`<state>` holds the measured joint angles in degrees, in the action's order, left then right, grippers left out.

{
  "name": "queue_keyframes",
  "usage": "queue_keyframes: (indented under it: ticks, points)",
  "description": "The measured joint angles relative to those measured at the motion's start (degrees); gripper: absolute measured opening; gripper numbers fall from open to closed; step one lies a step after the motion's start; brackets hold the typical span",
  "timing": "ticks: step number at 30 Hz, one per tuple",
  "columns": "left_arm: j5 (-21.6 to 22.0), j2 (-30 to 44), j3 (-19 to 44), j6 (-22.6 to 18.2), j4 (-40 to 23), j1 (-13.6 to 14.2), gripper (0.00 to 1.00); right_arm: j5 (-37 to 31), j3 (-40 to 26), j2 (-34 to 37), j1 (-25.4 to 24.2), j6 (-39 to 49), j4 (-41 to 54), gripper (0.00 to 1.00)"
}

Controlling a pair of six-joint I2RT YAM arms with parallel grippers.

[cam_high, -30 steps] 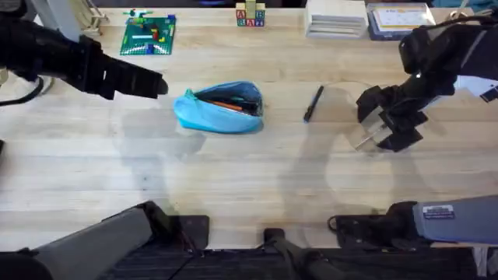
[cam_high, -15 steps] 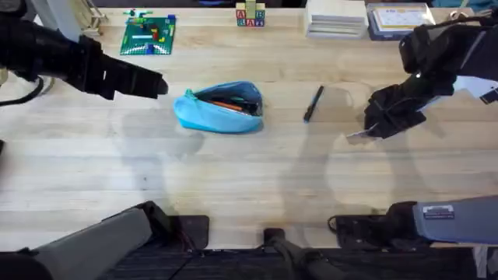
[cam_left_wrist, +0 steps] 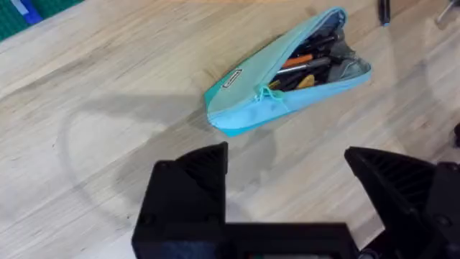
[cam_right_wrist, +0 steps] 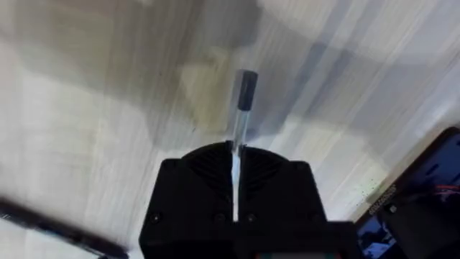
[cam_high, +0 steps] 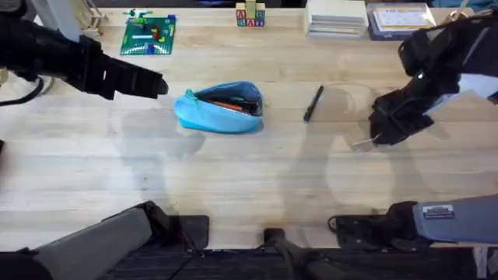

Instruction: Unzip the bag, pick up the pens from the table one at a time and place them inside, then zip the bag closed.

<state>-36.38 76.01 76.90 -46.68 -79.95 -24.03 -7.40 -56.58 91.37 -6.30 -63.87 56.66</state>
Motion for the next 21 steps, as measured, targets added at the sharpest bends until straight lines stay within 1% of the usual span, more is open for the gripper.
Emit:
queue_keyframes:
  ticks: [4, 8, 12, 16, 21]
  points:
    - [0.0, 0.0, 0.0, 0.0, 0.0, 0.0, 0.995, -1.9, -5.3, -1.8, 0.0, 3.0, 1.6, 0.031]
    - [0.0, 0.0, 0.0, 0.0, 0.0, 0.0, 0.995, -2.8, -10.9, -6.5, 0.0, 8.1, 2.3, 0.031]
    - [0.0, 0.0, 0.0, 0.0, 0.0, 0.0, 0.995, -3.4, -15.0, -10.4, 0.9, 14.5, 2.6, 0.031]
    - [0.0, 0.0, 0.0, 0.0, 0.0, 0.0, 0.995, -3.6, -18.2, -13.5, 3.8, 21.7, 2.7, 0.031]
    - [0.0, 0.0, 0.0, 0.0, 0.3, 0.0, 0.995, -3.6, -21.2, -16.3, 9.2, 31.4, 2.0, 0.031]
